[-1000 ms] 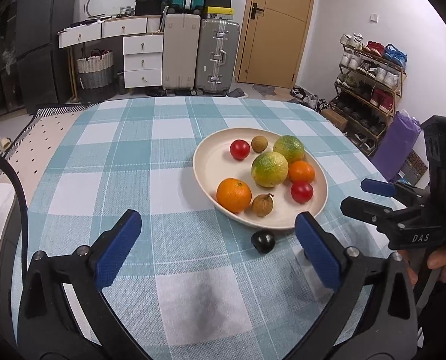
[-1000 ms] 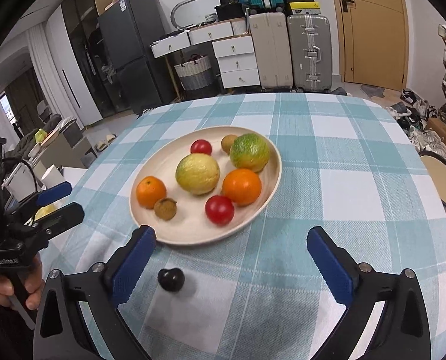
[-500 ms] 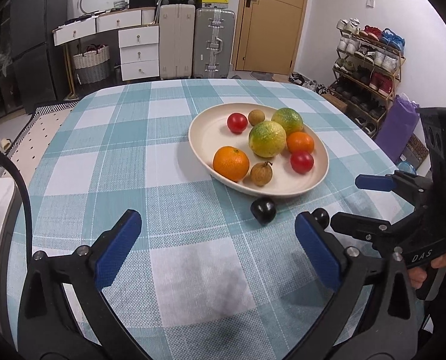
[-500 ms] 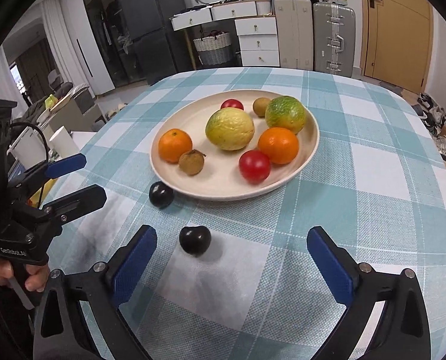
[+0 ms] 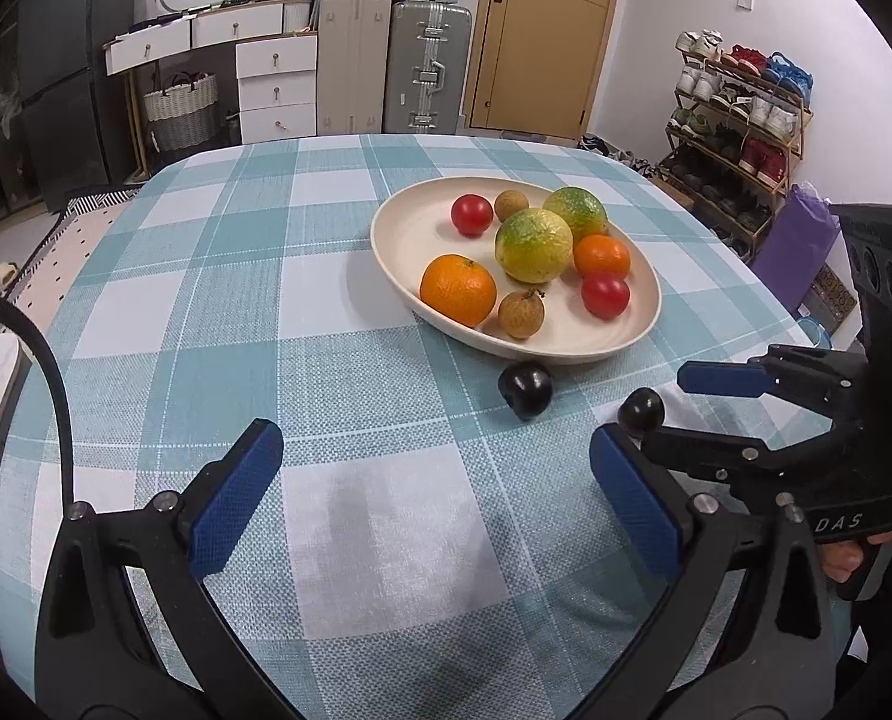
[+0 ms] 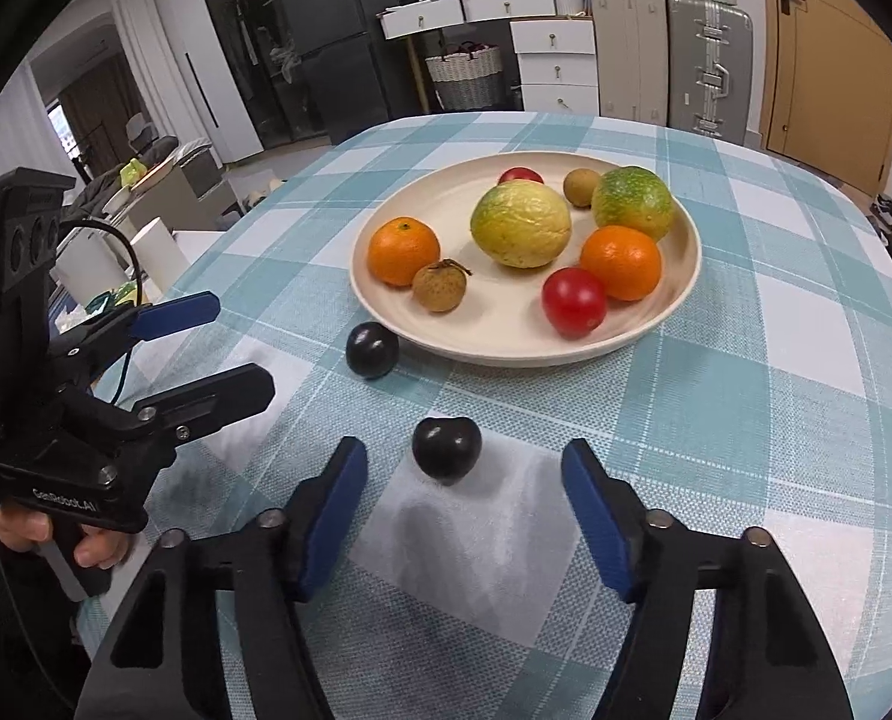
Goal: Organize fruits
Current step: 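Close the right gripper on one dark plum while the left approaches the other plum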
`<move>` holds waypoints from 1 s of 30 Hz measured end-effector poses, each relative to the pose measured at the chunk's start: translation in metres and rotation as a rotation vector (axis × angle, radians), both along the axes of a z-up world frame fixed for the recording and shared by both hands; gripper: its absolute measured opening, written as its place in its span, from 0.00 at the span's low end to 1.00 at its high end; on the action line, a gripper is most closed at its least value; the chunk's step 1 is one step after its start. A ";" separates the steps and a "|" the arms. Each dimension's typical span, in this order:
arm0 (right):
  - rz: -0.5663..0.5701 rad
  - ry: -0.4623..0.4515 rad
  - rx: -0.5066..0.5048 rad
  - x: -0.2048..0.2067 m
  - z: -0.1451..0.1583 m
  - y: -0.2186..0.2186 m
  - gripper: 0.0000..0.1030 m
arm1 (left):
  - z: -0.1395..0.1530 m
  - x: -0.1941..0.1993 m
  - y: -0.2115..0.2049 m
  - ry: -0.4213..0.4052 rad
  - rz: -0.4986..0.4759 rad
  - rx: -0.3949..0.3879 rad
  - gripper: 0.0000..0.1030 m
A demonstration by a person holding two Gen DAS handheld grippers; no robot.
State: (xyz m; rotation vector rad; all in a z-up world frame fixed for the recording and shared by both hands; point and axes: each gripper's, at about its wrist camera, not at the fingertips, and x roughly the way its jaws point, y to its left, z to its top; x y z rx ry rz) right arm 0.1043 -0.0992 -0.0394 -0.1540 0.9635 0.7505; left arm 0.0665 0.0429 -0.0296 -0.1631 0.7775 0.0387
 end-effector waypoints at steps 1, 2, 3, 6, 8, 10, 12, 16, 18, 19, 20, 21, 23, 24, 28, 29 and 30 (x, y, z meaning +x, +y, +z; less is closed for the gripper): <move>0.007 -0.002 -0.001 -0.001 0.000 0.001 0.64 | -0.001 0.001 0.001 0.002 0.001 -0.002 0.99; 0.014 0.000 0.000 -0.001 0.000 0.002 0.63 | -0.001 0.001 0.002 0.003 0.004 -0.006 0.99; 0.019 0.004 -0.002 -0.001 -0.001 0.004 0.62 | -0.001 0.001 0.003 0.004 0.006 -0.009 0.99; 0.018 -0.004 -0.017 -0.001 -0.002 0.008 0.59 | -0.002 0.001 0.004 0.004 0.007 -0.013 0.99; 0.019 -0.005 -0.027 -0.001 -0.003 0.011 0.53 | -0.002 0.002 0.004 0.006 0.006 -0.015 0.99; 0.018 -0.008 -0.034 -0.002 -0.003 0.013 0.50 | -0.003 0.001 0.005 0.003 0.001 -0.022 0.99; 0.020 -0.013 -0.040 -0.002 -0.003 0.014 0.49 | -0.003 0.000 0.004 -0.001 -0.001 -0.021 0.99; 0.023 -0.013 -0.048 -0.002 -0.004 0.016 0.45 | -0.004 0.001 0.003 0.004 -0.004 -0.021 0.99; 0.025 -0.017 -0.054 -0.002 -0.005 0.018 0.44 | -0.004 0.001 0.004 0.005 -0.008 -0.027 0.99; 0.028 -0.017 -0.055 -0.002 -0.005 0.019 0.43 | -0.005 0.002 0.004 0.008 -0.007 -0.029 0.99; 0.027 -0.019 -0.056 -0.002 -0.005 0.019 0.42 | -0.006 0.002 0.004 0.011 -0.004 -0.030 0.99; 0.027 -0.020 -0.058 -0.002 -0.005 0.019 0.42 | -0.007 0.002 0.005 0.014 -0.001 -0.032 0.99; 0.028 -0.020 -0.058 -0.002 -0.006 0.019 0.40 | -0.008 0.004 0.006 0.018 -0.001 -0.039 0.99; 0.028 -0.022 -0.058 -0.001 -0.006 0.019 0.40 | -0.008 0.004 0.006 0.020 -0.001 -0.040 0.99; 0.029 -0.029 -0.062 -0.001 -0.006 0.020 0.35 | -0.009 0.005 0.006 0.025 0.001 -0.038 0.99; 0.028 -0.031 -0.063 -0.002 -0.006 0.020 0.34 | -0.009 0.005 0.006 0.026 0.000 -0.037 0.99; 0.029 -0.035 -0.065 -0.002 -0.006 0.021 0.34 | -0.009 0.004 0.006 0.026 -0.001 -0.039 0.99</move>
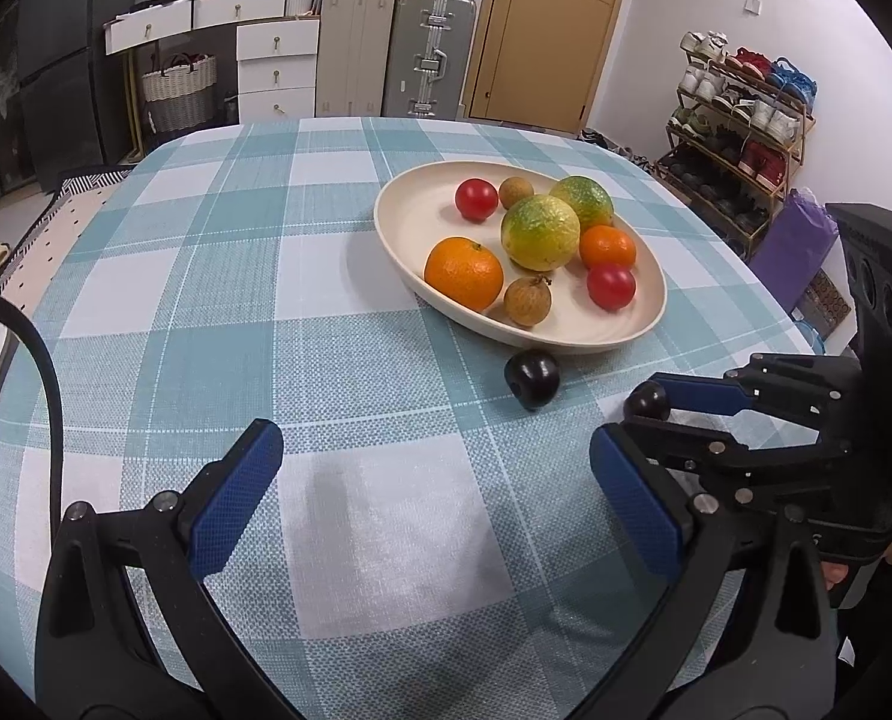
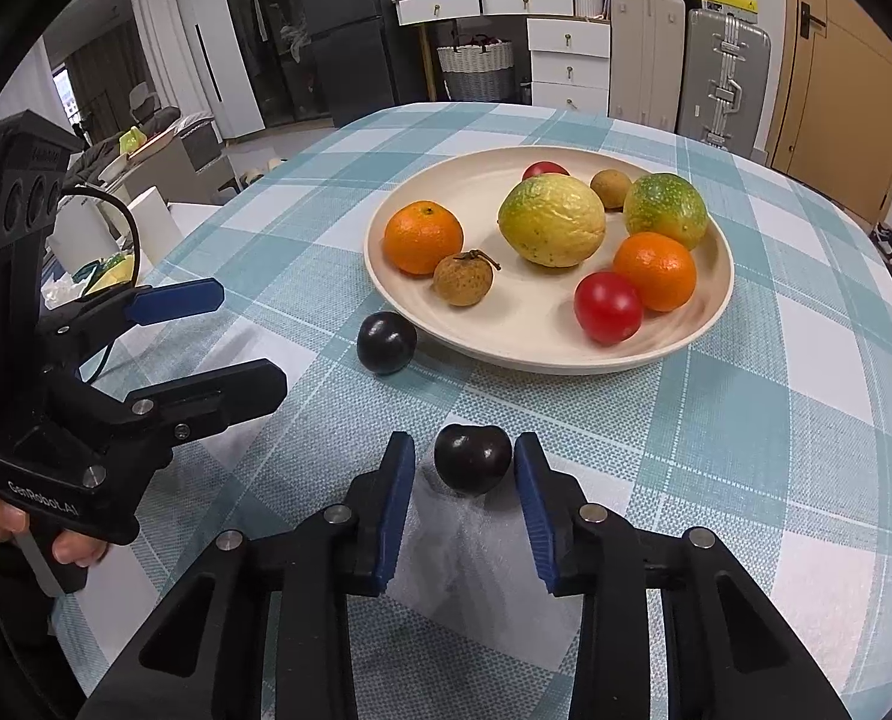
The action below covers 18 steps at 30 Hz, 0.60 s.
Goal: Organize fruits
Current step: 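Close the right gripper on one dark plum while the left approaches the other plum, then lift the plum with the right tool while the left gripper grasps the other plum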
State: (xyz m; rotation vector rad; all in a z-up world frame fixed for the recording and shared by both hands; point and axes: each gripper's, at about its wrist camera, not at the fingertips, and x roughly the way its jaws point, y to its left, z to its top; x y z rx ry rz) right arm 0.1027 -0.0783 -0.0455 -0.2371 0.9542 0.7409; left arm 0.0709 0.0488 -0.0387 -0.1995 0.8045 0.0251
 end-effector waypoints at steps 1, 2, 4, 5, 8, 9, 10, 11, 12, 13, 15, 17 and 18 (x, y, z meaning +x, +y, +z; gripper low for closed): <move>0.000 -0.002 -0.001 0.000 0.000 0.000 0.32 | 0.000 0.000 0.000 0.002 0.001 0.002 0.99; 0.000 -0.004 -0.002 -0.001 0.000 0.000 0.31 | 0.000 0.000 0.000 0.003 0.002 0.003 0.99; -0.002 -0.011 -0.008 -0.001 0.000 0.000 0.27 | -0.001 0.000 0.000 0.003 0.001 0.000 0.99; -0.005 -0.014 -0.013 -0.001 0.000 0.000 0.25 | -0.001 0.000 0.000 0.005 0.002 0.001 0.99; -0.008 -0.012 -0.003 -0.001 0.000 -0.002 0.25 | -0.001 0.001 0.000 0.009 0.004 0.001 0.99; -0.010 -0.016 -0.001 -0.001 0.001 -0.003 0.25 | -0.001 0.001 0.000 0.011 0.005 0.002 0.99; -0.011 -0.020 0.004 -0.001 0.002 -0.003 0.25 | -0.001 0.002 0.000 0.013 0.004 0.002 0.99; -0.011 -0.023 0.012 -0.003 0.004 -0.005 0.25 | -0.001 0.003 -0.001 0.016 0.005 0.004 0.99; -0.012 -0.030 0.021 -0.003 0.006 -0.006 0.25 | -0.002 0.004 -0.001 0.023 0.006 0.007 0.99; -0.016 -0.034 0.027 -0.003 0.008 -0.007 0.25 | -0.002 0.006 -0.001 0.028 0.005 0.008 0.99; -0.022 -0.036 0.039 -0.002 0.010 -0.009 0.25 | -0.003 0.009 -0.002 0.035 0.005 0.003 0.99; -0.033 -0.042 0.051 -0.002 0.013 -0.013 0.25 | -0.004 0.014 -0.004 0.046 0.001 0.003 0.99; -0.038 -0.043 0.054 -0.001 0.014 -0.015 0.25 | -0.005 0.016 -0.005 0.053 -0.002 0.006 0.99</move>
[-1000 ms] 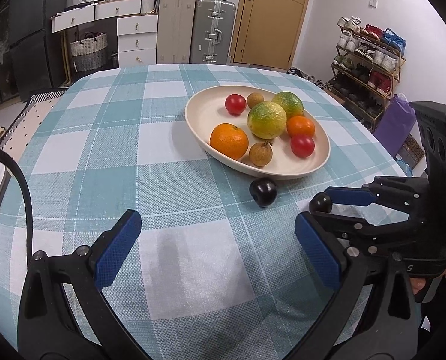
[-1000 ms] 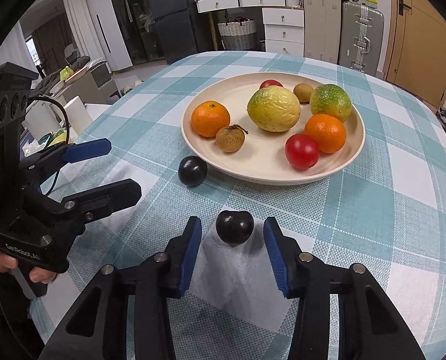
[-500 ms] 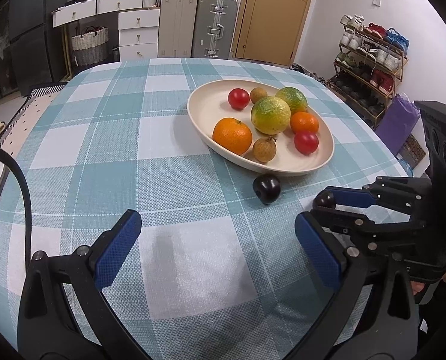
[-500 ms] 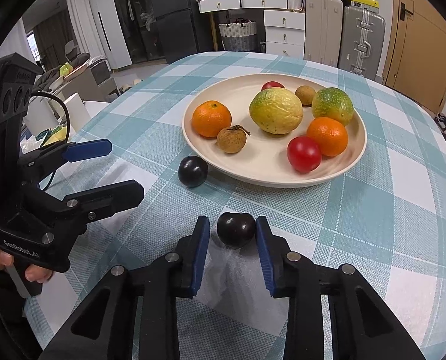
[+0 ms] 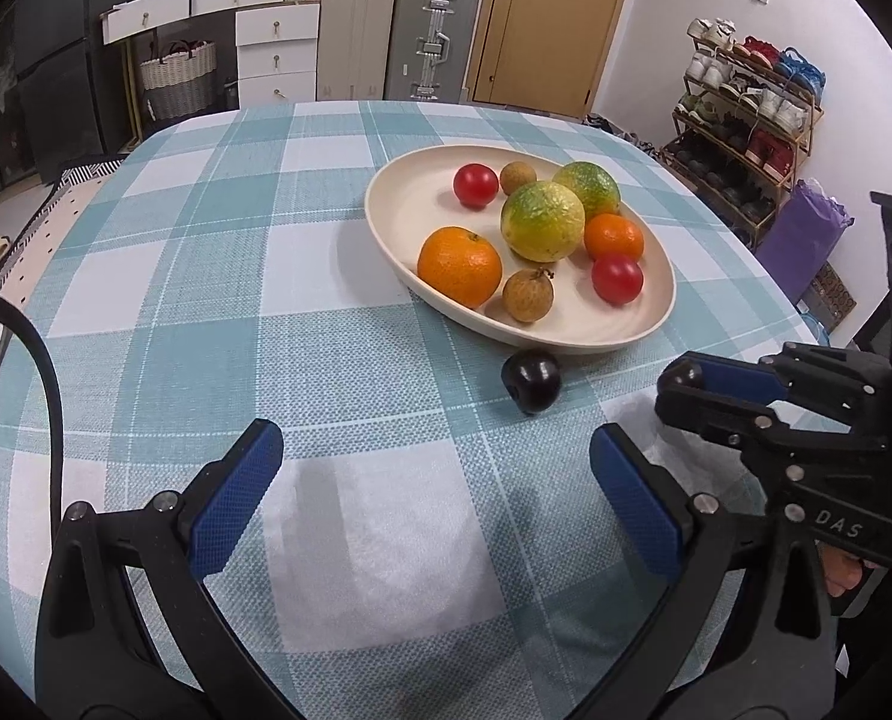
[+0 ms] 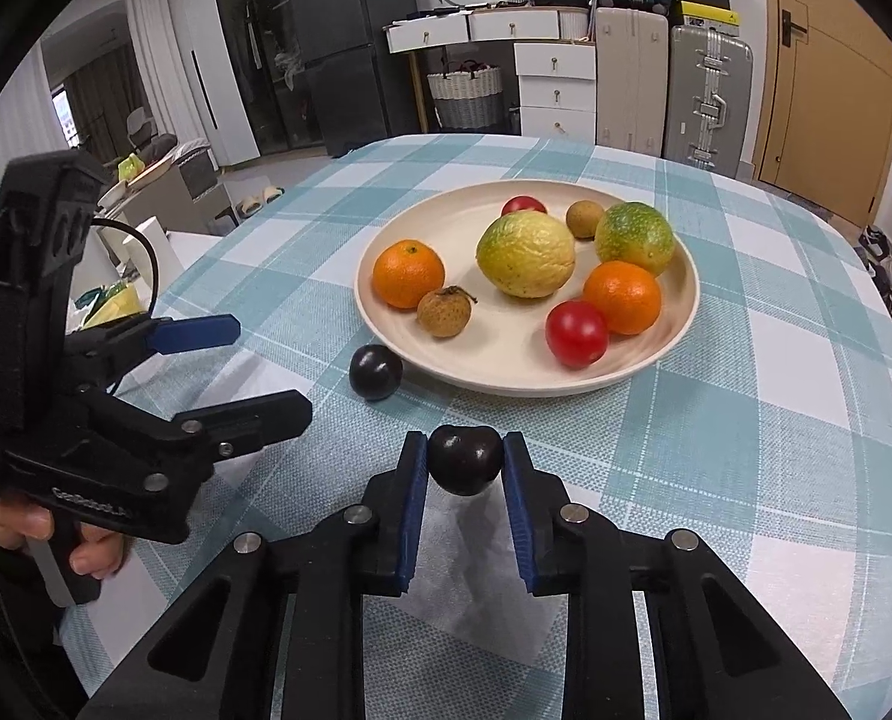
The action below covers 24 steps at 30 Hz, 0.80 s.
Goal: Organize fruits
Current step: 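Lift the plum with the right tool while the left gripper grasps the other plum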
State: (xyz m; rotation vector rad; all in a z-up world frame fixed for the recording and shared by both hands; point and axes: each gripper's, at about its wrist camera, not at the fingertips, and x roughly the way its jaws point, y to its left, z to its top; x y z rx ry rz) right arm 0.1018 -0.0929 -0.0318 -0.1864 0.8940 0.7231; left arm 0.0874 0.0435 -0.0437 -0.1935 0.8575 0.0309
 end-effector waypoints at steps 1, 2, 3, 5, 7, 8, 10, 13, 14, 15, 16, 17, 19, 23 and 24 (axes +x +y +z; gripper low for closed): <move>-0.006 -0.001 0.006 0.001 0.001 -0.002 0.25 | -0.001 0.004 -0.002 0.010 -0.004 0.005 0.99; -0.011 0.000 0.009 0.001 0.002 -0.004 0.25 | -0.002 0.008 -0.003 0.022 -0.011 0.008 0.99; -0.017 0.000 0.011 0.002 0.002 -0.006 0.25 | -0.004 0.012 -0.005 0.031 -0.021 0.008 0.99; -0.030 -0.002 0.011 0.003 0.003 -0.010 0.25 | -0.006 0.019 -0.009 0.046 -0.038 0.006 0.99; -0.041 -0.002 0.013 0.004 0.004 -0.013 0.25 | -0.008 0.028 -0.012 0.059 -0.055 0.010 0.93; -0.045 -0.003 0.014 0.004 0.004 -0.015 0.25 | -0.009 0.032 -0.014 0.065 -0.064 0.015 0.91; -0.055 -0.005 0.015 0.004 0.005 -0.018 0.25 | -0.010 0.037 -0.019 0.072 -0.076 0.036 0.86; -0.067 -0.006 0.019 0.004 0.006 -0.023 0.25 | -0.010 0.042 -0.026 0.068 -0.106 0.058 0.77; -0.070 -0.009 0.017 0.004 0.006 -0.024 0.25 | -0.010 0.043 -0.028 0.067 -0.114 0.063 0.76; -0.073 -0.008 0.017 0.004 0.006 -0.025 0.25 | -0.010 0.043 -0.029 0.065 -0.118 0.068 0.72; -0.077 -0.008 0.017 0.005 0.006 -0.026 0.25 | -0.010 0.043 -0.030 0.062 -0.123 0.071 0.67; -0.079 -0.009 0.018 0.006 0.006 -0.027 0.25 | -0.010 0.044 -0.031 0.058 -0.128 0.073 0.65; -0.084 -0.011 0.020 0.006 0.007 -0.028 0.25 | -0.009 0.043 -0.033 0.056 -0.134 0.077 0.55; -0.086 -0.010 0.022 0.006 0.007 -0.028 0.25 | -0.007 0.042 -0.034 0.049 -0.157 0.066 0.38; -0.085 -0.010 0.022 0.006 0.007 -0.028 0.25 | -0.007 0.041 -0.035 0.048 -0.166 0.062 0.32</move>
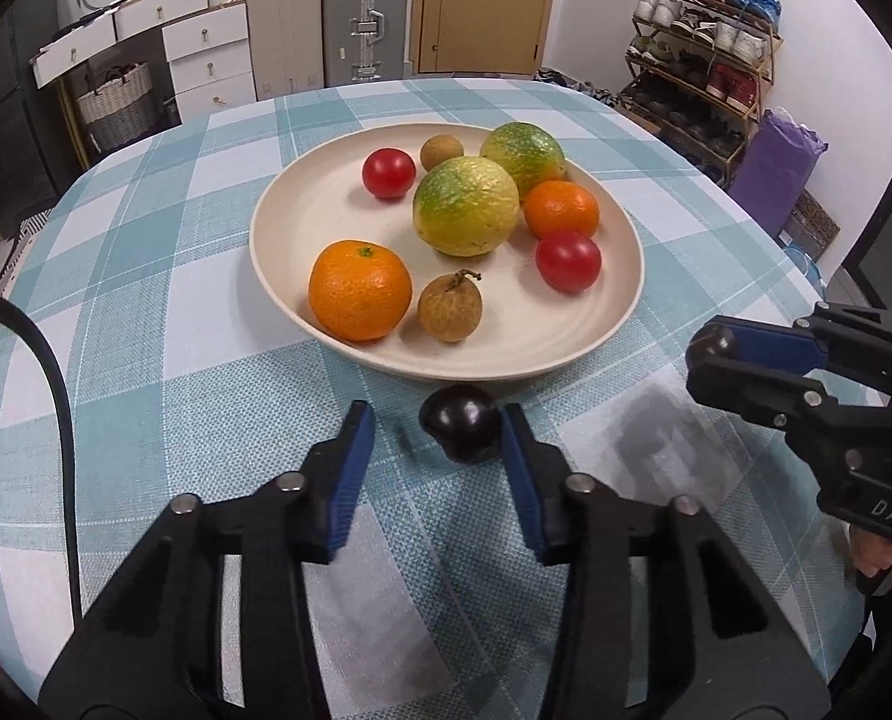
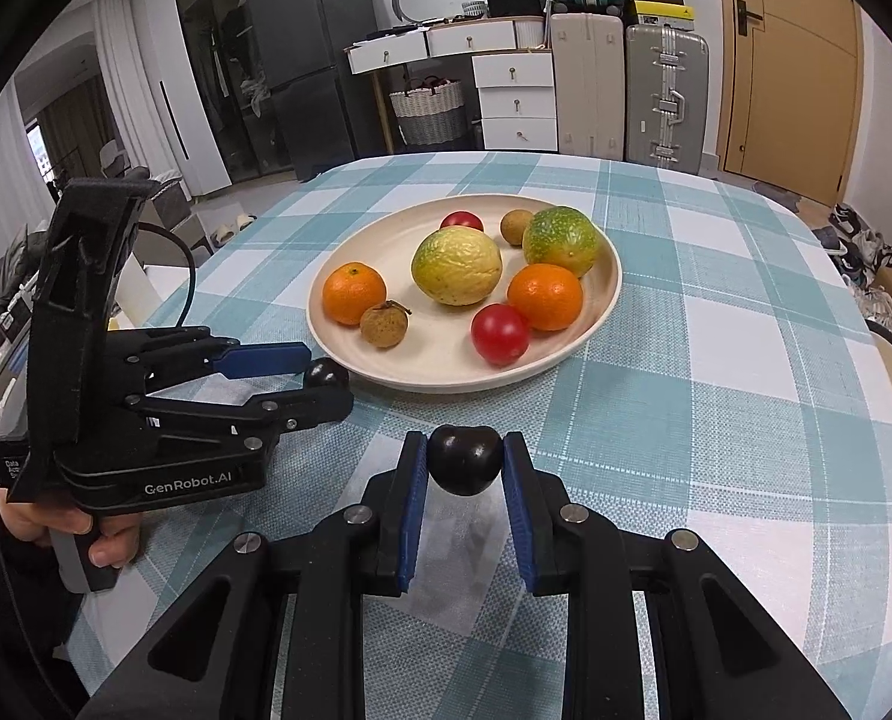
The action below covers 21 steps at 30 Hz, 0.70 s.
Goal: Organize fruits
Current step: 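Lift the plum with the right tool while the left gripper grasps the other plum, then carry both dark plums over the plate with the left and right tools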
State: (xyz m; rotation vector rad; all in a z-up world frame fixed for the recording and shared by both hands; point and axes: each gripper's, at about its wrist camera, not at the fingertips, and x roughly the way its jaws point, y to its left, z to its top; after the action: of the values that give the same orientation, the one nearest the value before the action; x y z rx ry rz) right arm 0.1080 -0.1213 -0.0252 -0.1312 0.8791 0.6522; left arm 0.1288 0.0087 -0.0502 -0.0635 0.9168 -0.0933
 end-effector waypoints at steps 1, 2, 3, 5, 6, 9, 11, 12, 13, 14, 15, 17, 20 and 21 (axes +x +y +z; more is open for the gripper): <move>-0.001 -0.001 0.000 0.000 0.000 0.000 0.25 | 0.000 -0.001 -0.001 0.000 -0.010 -0.010 0.27; 0.000 0.000 0.000 0.000 0.000 0.000 0.25 | 0.001 -0.002 -0.001 -0.001 -0.016 -0.015 0.26; 0.000 0.000 0.001 0.000 0.000 0.000 0.25 | 0.002 -0.002 -0.002 -0.004 -0.019 -0.011 0.25; -0.002 0.000 0.003 0.000 0.000 0.000 0.25 | 0.002 -0.004 -0.003 -0.009 -0.023 -0.006 0.24; -0.002 0.000 0.007 0.000 0.000 0.000 0.25 | 0.003 -0.005 -0.003 -0.013 -0.025 -0.009 0.23; -0.006 0.000 0.008 0.000 0.001 0.000 0.25 | 0.003 -0.006 -0.002 -0.015 -0.025 -0.019 0.23; -0.009 -0.001 0.010 0.000 0.002 -0.001 0.25 | 0.005 -0.009 -0.001 -0.023 -0.027 -0.020 0.23; -0.010 -0.003 0.011 0.000 0.003 -0.002 0.25 | 0.006 -0.010 -0.002 -0.027 -0.029 -0.019 0.23; -0.010 -0.003 0.013 0.001 0.003 -0.002 0.25 | 0.007 -0.012 -0.001 -0.031 -0.031 -0.020 0.23; -0.012 -0.005 0.013 0.001 0.004 -0.002 0.25 | 0.008 -0.013 -0.001 -0.034 -0.032 -0.020 0.23; -0.013 -0.005 0.013 0.002 0.003 -0.002 0.25 | 0.010 -0.015 -0.001 -0.037 -0.032 -0.020 0.23; -0.013 -0.009 0.013 0.001 0.004 -0.002 0.25 | 0.011 -0.020 0.000 -0.042 -0.033 -0.022 0.23; -0.014 -0.014 0.015 0.000 0.005 -0.002 0.25 | 0.015 -0.028 0.003 -0.054 -0.027 -0.026 0.23; -0.014 -0.014 0.016 0.000 0.005 -0.002 0.25 | 0.017 -0.031 0.004 -0.059 -0.024 -0.030 0.23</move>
State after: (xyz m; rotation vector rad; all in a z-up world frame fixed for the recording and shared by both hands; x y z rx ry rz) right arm 0.1081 -0.1229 -0.0202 -0.1155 0.8603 0.6445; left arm 0.0979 0.0126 -0.0336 -0.0771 0.8575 -0.1306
